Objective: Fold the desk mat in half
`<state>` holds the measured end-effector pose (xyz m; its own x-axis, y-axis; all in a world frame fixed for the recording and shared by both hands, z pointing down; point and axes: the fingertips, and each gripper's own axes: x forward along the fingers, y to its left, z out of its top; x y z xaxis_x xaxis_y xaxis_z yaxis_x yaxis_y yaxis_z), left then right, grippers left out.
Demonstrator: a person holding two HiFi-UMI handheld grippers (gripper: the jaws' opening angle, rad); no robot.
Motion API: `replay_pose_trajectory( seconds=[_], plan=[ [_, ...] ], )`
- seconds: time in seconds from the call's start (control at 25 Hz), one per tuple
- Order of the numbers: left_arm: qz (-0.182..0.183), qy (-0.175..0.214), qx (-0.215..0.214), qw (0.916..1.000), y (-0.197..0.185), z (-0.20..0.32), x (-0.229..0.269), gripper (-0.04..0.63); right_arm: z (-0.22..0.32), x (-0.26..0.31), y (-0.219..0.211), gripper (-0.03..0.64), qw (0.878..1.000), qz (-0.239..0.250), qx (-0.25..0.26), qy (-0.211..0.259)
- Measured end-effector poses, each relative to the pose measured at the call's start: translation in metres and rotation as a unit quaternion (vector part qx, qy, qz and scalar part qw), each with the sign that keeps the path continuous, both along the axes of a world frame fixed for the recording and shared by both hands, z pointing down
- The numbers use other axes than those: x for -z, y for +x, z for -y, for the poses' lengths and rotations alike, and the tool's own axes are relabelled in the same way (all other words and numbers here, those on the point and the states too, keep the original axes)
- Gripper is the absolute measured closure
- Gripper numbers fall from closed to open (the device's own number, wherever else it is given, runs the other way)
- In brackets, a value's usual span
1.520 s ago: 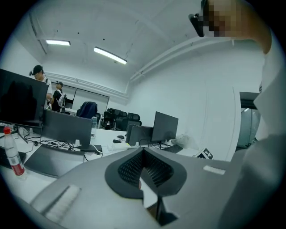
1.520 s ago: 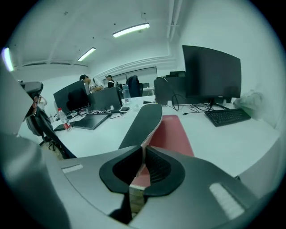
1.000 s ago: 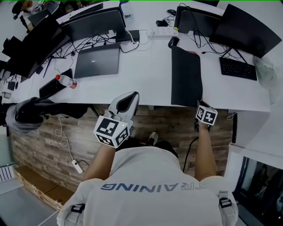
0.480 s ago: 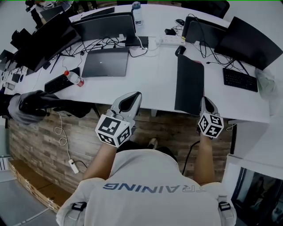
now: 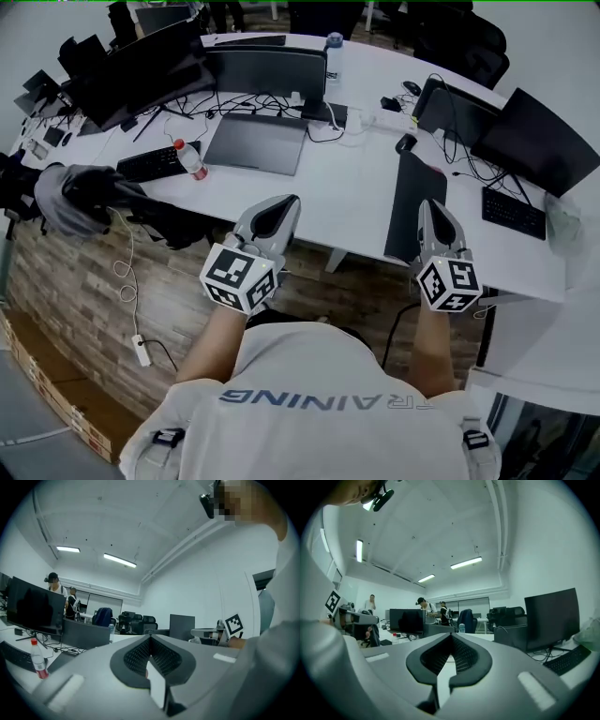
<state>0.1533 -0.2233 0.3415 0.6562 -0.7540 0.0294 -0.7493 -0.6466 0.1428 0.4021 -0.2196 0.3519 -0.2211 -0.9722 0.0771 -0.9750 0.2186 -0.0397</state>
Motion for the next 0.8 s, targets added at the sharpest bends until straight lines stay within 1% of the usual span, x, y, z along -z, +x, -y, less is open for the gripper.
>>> replay_pose_trajectory(
  seconds=[0.16, 0.36, 0.52, 0.8],
  plan=[
    [-0.01, 0.011, 0.019, 0.9997, -0.023, -0.004, 0.009, 0.593, -0.005, 0.023, -0.029, 0.604, 0.999, -0.016, 0.023, 0.022],
    [-0.015, 0.016, 0.03, 0.9993, -0.039, -0.006, 0.014, 0.593, -0.006, 0.021, -0.046, 0.604, 0.999, -0.016, 0.036, 0.016],
    [-0.017, 0.013, 0.032, 0.9993, -0.044, -0.007, 0.014, 0.592, -0.007, 0.019, -0.054, 0.604, 0.999, -0.023, 0.043, 0.009],
    [-0.017, 0.008, 0.032, 0.9993, -0.042, -0.006, 0.009, 0.593, -0.004, 0.011, -0.053, 0.604, 0.999, -0.025, 0.043, 0.002]
  ],
)
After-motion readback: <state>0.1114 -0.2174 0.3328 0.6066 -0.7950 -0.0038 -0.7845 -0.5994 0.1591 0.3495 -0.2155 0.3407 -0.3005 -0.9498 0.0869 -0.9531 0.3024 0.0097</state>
